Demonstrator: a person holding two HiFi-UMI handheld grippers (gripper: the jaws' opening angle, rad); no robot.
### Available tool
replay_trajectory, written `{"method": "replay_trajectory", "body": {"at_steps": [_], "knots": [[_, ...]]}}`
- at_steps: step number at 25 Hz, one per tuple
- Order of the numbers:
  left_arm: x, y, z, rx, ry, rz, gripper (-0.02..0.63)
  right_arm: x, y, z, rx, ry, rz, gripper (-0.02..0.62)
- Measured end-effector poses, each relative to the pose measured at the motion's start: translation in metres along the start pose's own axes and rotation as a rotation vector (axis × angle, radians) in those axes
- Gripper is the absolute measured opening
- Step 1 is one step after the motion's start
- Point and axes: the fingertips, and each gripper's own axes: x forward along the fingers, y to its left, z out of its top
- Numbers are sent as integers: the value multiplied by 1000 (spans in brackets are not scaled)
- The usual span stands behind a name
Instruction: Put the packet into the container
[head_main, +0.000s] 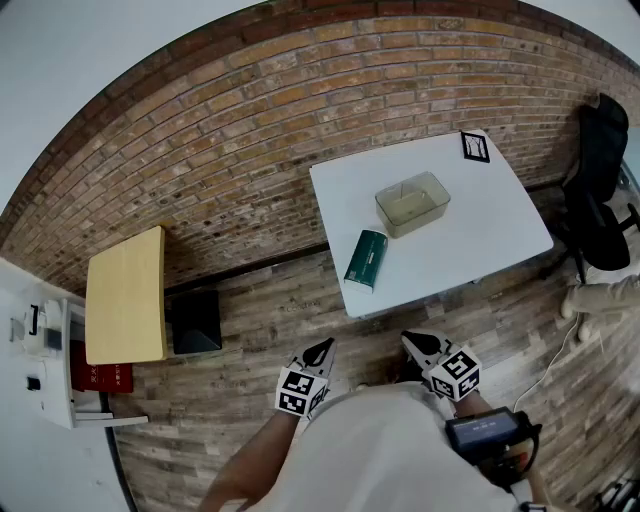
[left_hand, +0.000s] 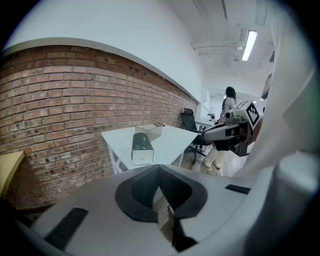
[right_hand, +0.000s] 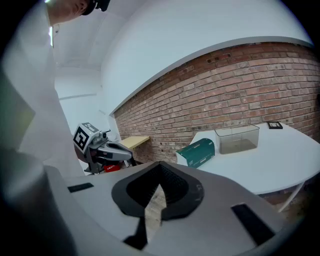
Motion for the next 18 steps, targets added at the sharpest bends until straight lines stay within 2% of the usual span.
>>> {"method": "replay_trajectory", "body": {"at_steps": [4,9,18], "knots": [[-27,5,-11,-47,-44,15,9,0,25,-12,3,-2,-12,8],[-44,4,-23,-105,-74,20,9,-9,39,-10,27,-60,-48,8],[-55,-4,-29,-101,-100,8,9,-18,51,-15,-11,-47,-79,8]]}}
